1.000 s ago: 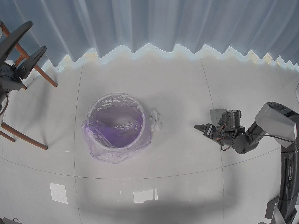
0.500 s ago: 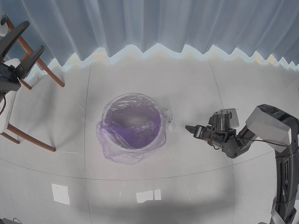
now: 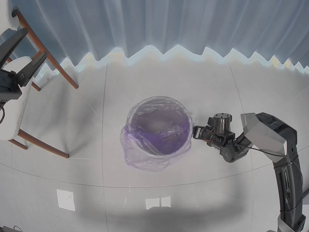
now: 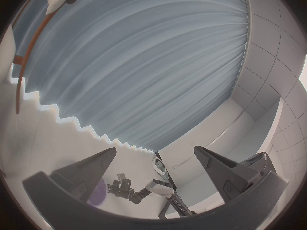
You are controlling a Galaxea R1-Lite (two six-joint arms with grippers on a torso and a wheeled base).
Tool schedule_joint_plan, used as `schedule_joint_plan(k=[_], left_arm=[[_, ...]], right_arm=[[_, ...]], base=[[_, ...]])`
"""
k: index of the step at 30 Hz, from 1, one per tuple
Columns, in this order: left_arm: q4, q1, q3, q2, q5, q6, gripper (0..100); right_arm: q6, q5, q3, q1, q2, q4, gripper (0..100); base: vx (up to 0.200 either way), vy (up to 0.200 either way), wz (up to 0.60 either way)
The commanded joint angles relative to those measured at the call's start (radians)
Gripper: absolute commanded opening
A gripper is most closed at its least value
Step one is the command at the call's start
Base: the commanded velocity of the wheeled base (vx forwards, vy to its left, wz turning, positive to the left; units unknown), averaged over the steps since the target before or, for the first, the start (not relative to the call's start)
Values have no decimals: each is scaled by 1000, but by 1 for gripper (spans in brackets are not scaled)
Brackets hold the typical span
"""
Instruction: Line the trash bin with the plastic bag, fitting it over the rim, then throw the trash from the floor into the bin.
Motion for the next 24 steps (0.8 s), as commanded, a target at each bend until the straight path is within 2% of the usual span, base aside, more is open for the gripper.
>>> schedule_joint_plan(k=[1,16,17,24], left_arm=[[-1,1,7,-13,-6,0,100],[-1,-3,8,-13,-7,-2,100],[-1,-3,8,-13,-7,-2,100],[-1,-3,8,-18,-9,-2,100]], right_arm=[[-5,3,-70,12,66,-6,100],[-22,-1,-317,-12,244,11,100],[-22,-2,-336,-14,255,12,0],[-20,-2,-353,-27,255,0,0]], base=[[0,0,0],[0,0,0],[0,0,0],[0,0,0]])
